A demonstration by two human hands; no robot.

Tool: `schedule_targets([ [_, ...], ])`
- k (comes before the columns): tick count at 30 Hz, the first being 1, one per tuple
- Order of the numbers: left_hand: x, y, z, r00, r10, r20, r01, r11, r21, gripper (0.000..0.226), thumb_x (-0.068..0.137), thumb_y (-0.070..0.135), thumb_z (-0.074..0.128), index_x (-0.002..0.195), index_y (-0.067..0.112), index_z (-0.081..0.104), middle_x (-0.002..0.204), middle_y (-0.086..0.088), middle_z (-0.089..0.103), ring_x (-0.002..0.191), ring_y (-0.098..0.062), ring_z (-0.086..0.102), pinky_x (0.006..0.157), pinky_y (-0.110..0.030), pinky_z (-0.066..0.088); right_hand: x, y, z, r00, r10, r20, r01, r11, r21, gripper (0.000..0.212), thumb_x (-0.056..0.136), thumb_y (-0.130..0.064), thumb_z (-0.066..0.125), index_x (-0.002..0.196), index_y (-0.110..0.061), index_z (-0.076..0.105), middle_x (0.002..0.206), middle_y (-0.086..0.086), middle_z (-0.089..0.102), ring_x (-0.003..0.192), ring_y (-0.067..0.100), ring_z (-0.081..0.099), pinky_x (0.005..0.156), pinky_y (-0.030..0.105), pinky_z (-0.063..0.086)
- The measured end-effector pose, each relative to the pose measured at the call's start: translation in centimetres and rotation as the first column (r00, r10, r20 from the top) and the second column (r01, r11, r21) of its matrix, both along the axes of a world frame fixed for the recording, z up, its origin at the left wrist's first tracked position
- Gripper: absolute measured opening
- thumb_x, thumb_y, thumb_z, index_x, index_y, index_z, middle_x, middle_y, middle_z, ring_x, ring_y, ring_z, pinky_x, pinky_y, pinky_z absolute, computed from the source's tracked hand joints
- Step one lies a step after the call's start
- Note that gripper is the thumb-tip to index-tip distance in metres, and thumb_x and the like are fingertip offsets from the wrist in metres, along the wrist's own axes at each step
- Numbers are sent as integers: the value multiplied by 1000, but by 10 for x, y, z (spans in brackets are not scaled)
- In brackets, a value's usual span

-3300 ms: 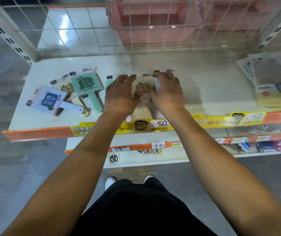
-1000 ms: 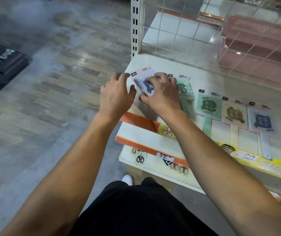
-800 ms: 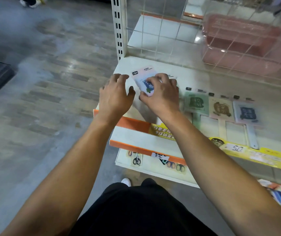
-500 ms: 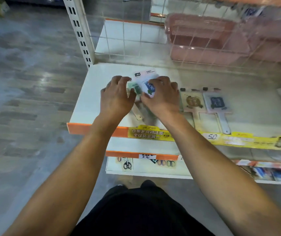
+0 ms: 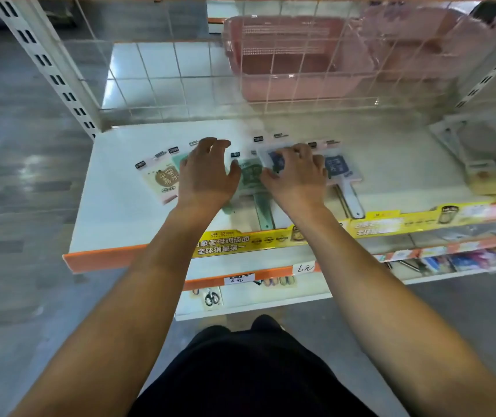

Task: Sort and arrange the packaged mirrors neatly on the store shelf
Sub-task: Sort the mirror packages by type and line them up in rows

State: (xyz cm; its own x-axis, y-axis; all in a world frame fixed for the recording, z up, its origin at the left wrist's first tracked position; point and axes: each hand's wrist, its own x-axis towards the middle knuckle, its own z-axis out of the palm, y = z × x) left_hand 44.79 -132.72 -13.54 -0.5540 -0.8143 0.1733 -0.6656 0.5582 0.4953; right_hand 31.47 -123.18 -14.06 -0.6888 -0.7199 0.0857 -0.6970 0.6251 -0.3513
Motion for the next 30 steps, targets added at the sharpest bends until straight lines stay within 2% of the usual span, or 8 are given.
schedule_targets([
  [3, -7, 0, -6, 1000, -25, 12, 25, 1000, 5, 42, 92, 34, 50, 131, 20, 51, 139, -4, 47, 123, -27, 51, 101, -46, 41, -4, 2, -6, 1000, -16, 1, 16, 1000, 11, 47, 85, -49, 56, 121, -20, 57, 129, 6, 46, 117, 37, 41, 94, 44, 40],
  [8, -10, 2, -10, 999, -50, 22, 49, 999, 9, 40, 91, 33, 49, 129, 19, 53, 137, -4, 48, 122, -26, 51, 102, -43, 38, -3, 4, -16, 1000, -13, -25, 16, 992, 127, 51, 87, -52, 57, 128, -22, 54, 133, 8, 46, 122, 37, 41, 100, 45, 37],
  [14, -16, 3, -12, 998, -56, 31, 56, 998, 17, 39, 92, 32, 49, 128, 19, 53, 137, -4, 49, 123, -26, 50, 101, -44, 38, -5, 4, -15, 999, 0, -40, 5, 991, 131, 51, 89, -53, 54, 128, -22, 56, 134, 8, 47, 123, 37, 41, 100, 45, 34],
  [22, -40, 18, -12, 992, -104, 70, 104, 995, 8, 43, 91, 32, 51, 132, 19, 50, 138, -7, 48, 122, -30, 51, 98, -46, 44, -22, 18, -15, 1000, 22, -18, -22, 1000, 0, 41, 92, -43, 53, 125, -20, 60, 140, 5, 45, 127, 35, 38, 100, 44, 35],
  [27, -61, 37, -14, 989, -128, 80, 125, 991, 48, 45, 91, 33, 52, 135, 23, 49, 143, -3, 43, 127, -28, 47, 100, -43, 40, -41, 35, -21, 999, -18, -29, 15, 996, -88, 42, 86, -39, 50, 120, -20, 65, 131, 8, 54, 123, 37, 45, 97, 44, 39],
  [30, -74, 47, -16, 985, -145, 98, 139, 988, 70, 44, 91, 31, 52, 133, 23, 49, 144, -3, 42, 128, -29, 44, 101, -42, 37, -55, 45, -23, 999, -42, -17, 41, 998, -54, 38, 86, -34, 56, 121, -21, 65, 132, 8, 52, 124, 36, 43, 97, 43, 38],
])
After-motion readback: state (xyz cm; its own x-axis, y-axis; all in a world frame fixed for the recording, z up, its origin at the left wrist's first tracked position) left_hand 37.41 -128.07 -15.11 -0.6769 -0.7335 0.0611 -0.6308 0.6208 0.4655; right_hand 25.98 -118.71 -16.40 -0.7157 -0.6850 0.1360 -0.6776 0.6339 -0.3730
